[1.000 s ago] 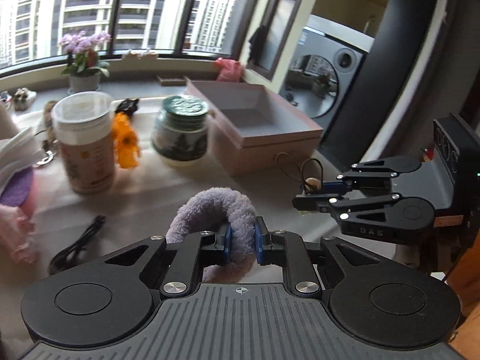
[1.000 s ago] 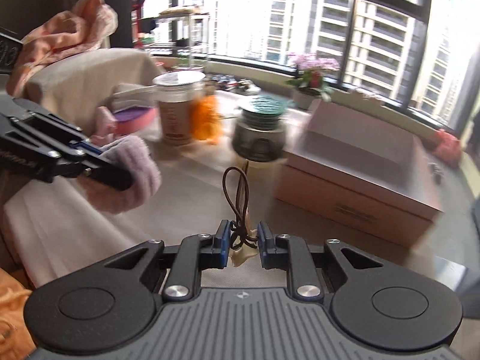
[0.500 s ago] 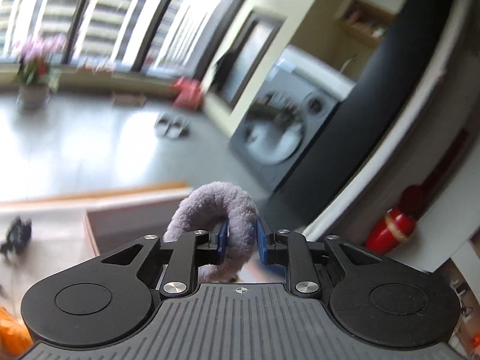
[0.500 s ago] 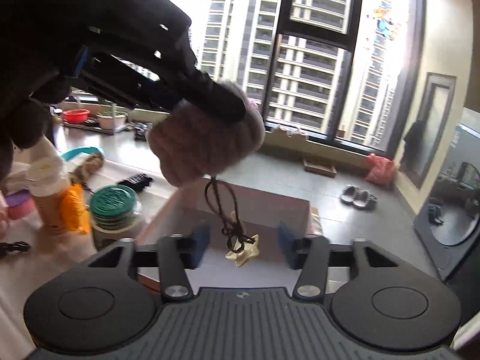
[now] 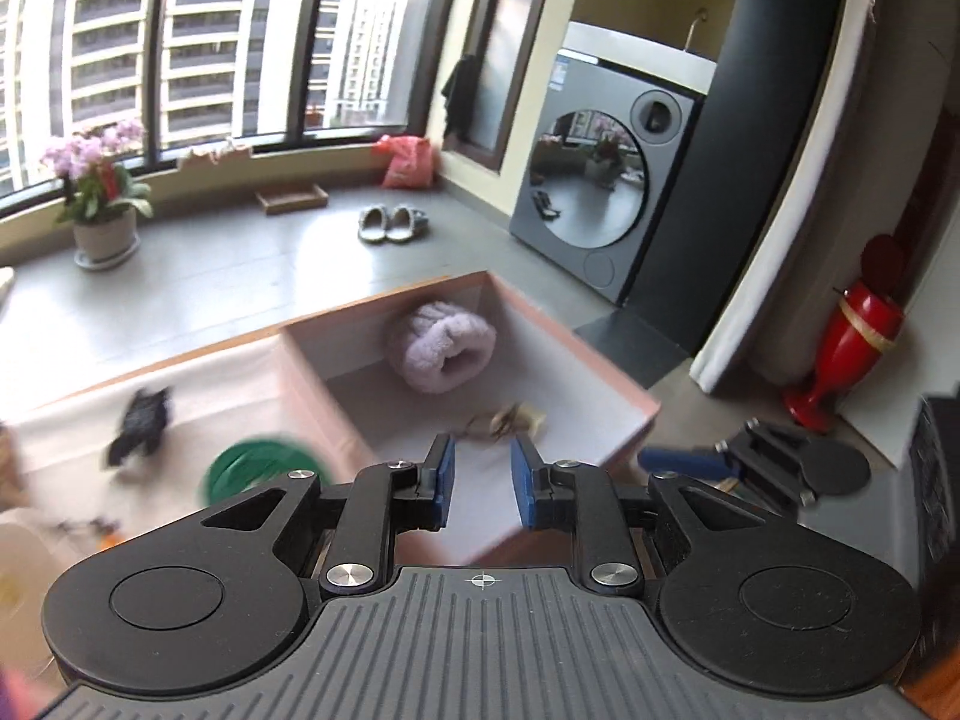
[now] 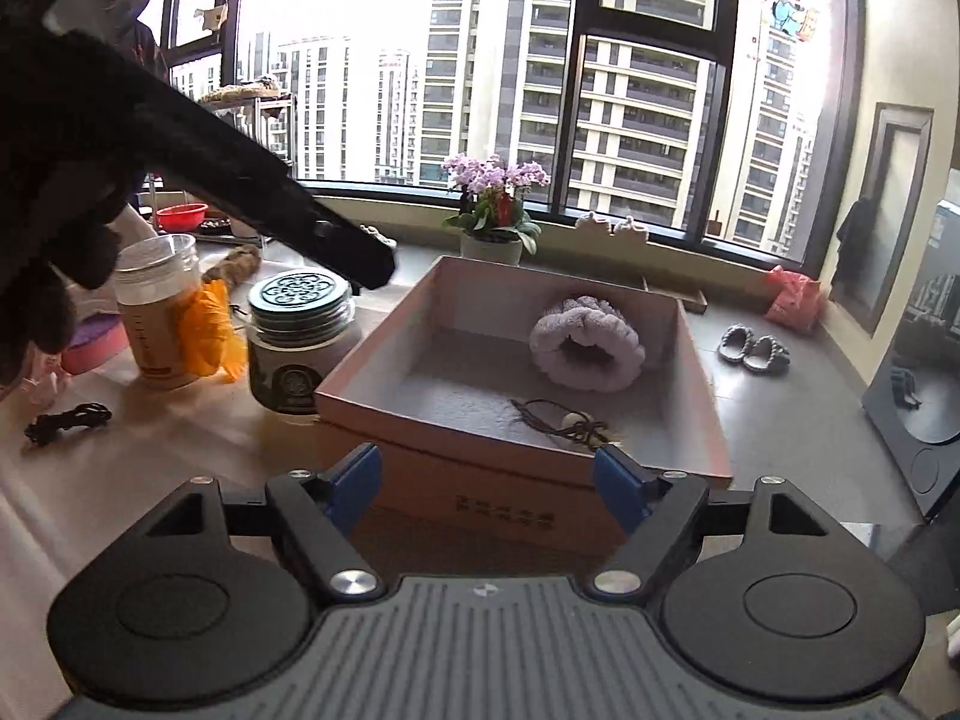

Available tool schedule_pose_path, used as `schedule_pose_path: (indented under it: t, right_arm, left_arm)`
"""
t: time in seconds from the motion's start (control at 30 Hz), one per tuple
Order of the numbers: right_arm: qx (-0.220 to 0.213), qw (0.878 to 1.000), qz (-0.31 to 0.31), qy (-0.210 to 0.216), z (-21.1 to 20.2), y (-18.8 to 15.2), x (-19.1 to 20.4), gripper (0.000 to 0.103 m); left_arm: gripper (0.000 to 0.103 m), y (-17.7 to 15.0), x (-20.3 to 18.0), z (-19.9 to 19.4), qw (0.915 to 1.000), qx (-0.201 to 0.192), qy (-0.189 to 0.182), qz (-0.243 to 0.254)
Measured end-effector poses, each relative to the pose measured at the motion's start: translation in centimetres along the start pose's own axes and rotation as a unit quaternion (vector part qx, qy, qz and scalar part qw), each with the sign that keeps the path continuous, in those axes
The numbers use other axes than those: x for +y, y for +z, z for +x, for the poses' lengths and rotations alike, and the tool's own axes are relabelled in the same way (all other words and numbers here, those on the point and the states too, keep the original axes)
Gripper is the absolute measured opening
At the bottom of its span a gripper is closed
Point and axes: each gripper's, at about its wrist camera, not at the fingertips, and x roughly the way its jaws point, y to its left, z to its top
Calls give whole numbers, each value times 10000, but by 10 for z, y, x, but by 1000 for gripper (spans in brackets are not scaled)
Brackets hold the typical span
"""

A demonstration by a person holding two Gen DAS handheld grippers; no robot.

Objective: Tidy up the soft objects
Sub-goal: 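Carry the scrunchie and cable into the pink box and open both grippers, then grasp the black cable on the table with the left gripper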

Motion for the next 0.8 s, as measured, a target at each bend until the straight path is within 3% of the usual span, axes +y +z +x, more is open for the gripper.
schedule_pose_path:
  t: [0.17, 0.27, 0.43, 0.6, 0.8]
  right_arm:
    - [181, 9988, 11, 461, -1, -12, 44, 84]
    - [381, 9974, -64, 604, 6, -21, 64, 84]
    - [667, 9958, -50, 624, 11, -34, 86, 84]
    - [685, 9957, -91, 610, 11, -38, 95, 87]
    - [691, 9946, -323, 698, 12, -43, 106, 87]
  left_arm:
    - [23, -62, 41, -65, 9976, -52, 519, -458]
    - [23, -100, 65, -87, 9918, 61, 998, -792]
    - [23, -139, 87, -105, 9836, 56, 1412, -1123]
    - [23, -167, 97, -113, 9845, 94, 1312, -1161]
    - [24, -176, 93, -108, 9868, 34, 1292, -971]
